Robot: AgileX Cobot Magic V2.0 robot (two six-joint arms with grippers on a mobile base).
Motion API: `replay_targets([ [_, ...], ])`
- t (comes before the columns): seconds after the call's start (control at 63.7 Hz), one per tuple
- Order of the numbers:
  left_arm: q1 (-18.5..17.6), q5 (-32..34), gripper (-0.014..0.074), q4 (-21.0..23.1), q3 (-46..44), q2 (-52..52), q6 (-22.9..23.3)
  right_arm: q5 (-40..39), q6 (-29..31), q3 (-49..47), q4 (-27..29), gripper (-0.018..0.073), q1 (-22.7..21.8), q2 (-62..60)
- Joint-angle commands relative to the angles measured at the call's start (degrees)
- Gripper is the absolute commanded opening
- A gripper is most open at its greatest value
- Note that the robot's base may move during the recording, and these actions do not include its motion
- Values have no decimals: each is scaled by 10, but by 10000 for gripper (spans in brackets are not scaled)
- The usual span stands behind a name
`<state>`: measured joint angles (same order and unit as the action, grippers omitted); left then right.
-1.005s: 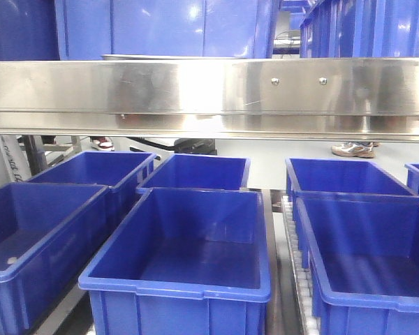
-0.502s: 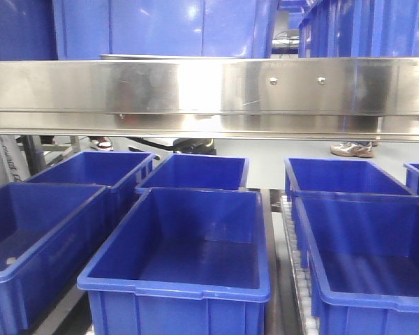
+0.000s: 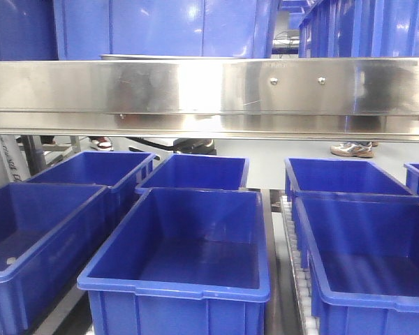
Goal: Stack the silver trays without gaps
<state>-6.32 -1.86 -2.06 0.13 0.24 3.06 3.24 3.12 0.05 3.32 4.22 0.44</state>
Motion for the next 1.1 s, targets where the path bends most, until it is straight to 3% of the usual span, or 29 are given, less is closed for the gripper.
replay_targets([
  [0.0,-4,12,-6,1,-1,-2,-1,-10,-10,-1,-6,-73,-6,-4],
  [0.188,-4,12,-6,1,-1,-2,-1,-19,-26,-1,-6,-73,-25,-4],
  [1.083,-4,12,-6,1,-1,-2,-1,-26,-26,-1,-13,-73,-25,-4],
])
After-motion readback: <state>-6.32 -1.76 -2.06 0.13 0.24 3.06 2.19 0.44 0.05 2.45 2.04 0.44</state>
